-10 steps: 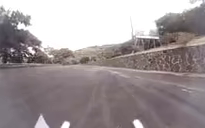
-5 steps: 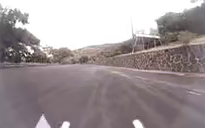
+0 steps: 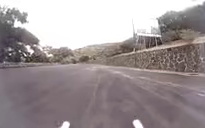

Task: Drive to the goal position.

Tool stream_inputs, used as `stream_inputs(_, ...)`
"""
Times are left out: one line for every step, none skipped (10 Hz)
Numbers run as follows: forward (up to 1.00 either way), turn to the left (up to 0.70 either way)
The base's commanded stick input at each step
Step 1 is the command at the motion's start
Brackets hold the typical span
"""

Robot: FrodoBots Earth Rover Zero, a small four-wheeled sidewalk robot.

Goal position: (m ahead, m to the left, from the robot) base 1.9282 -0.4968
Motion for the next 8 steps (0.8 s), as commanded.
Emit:
stream_inputs(0.5, 0.0)
stream_inputs(0.5, 0.0)
stream_inputs(0.5, 0.0)
stream_inputs(0.5, 0.0)
stream_inputs(0.5, 0.0)
stream_inputs(0.5, 0.0)
stream_inputs(0.5, 0.0)
stream_inputs(0.5, 0.0)
